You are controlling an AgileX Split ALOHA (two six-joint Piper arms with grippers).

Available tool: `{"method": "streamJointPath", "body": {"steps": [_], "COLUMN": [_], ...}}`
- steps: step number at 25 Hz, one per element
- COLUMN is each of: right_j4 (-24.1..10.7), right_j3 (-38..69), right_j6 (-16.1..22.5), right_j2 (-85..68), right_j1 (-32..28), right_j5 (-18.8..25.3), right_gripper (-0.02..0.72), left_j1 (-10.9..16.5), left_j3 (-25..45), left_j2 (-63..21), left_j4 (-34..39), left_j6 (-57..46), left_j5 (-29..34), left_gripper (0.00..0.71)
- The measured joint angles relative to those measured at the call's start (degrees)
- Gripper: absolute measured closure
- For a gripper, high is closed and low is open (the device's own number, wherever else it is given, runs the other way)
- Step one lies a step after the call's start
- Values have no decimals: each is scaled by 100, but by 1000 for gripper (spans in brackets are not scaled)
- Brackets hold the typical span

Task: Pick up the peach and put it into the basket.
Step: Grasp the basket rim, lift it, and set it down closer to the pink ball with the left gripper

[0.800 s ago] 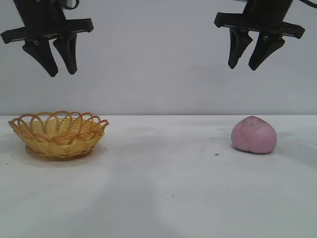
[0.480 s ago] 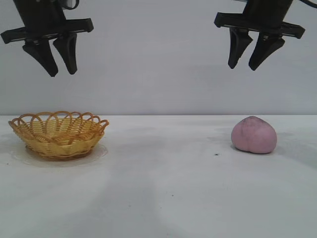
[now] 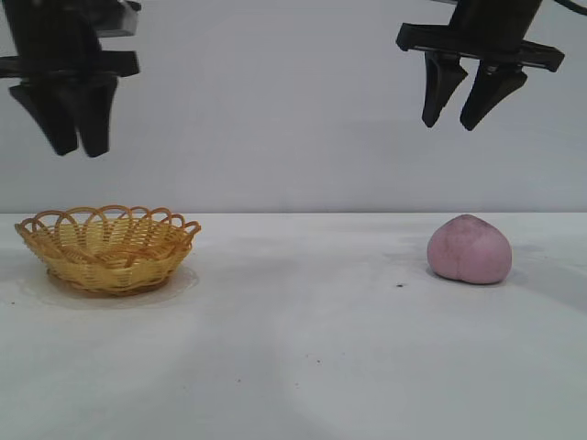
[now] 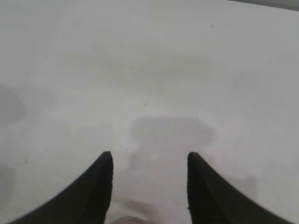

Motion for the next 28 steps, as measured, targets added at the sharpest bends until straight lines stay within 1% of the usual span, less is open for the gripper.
{"method": "streamJointPath", "body": {"steps": [3, 10, 18, 19, 20, 21, 22, 24, 26, 28], "right_j4": [0, 0, 0, 0, 0, 0, 0, 0, 0, 0], "right_j3": [0, 0, 0, 0, 0, 0, 0, 0, 0, 0], "right_j6": [0, -51, -127, -127, -130, -130, -130, -130, -130, -130], "right_j2": [0, 0, 0, 0, 0, 0, 0, 0, 2, 2], "right_j1": [0, 0, 0, 0, 0, 0, 0, 0, 0, 0], "right_j5": [0, 25, 33, 47, 47, 47, 57, 69, 105, 139], "right_gripper": [354, 354, 354, 354, 354, 354, 354, 354, 354, 354], "left_j1": [87, 87, 87, 87, 87, 87, 87, 87, 87, 87], "left_j3": [0, -26, -349, -376, -396, -410, -437, -438, -438, -438], "left_j2": [197, 636, 1198, 1245, 1255, 1255, 1255, 1255, 1243, 1232], "left_j4": [-94, -94, -249, -341, -402, -515, -581, -683, -1079, -1745], "left_j6": [279, 412, 412, 412, 425, 423, 379, 90, -83, -87], "left_j5": [124, 102, 78, 78, 94, 106, 106, 106, 106, 136], "left_gripper": [442, 442, 442, 491, 565, 616, 640, 632, 632, 710]}}
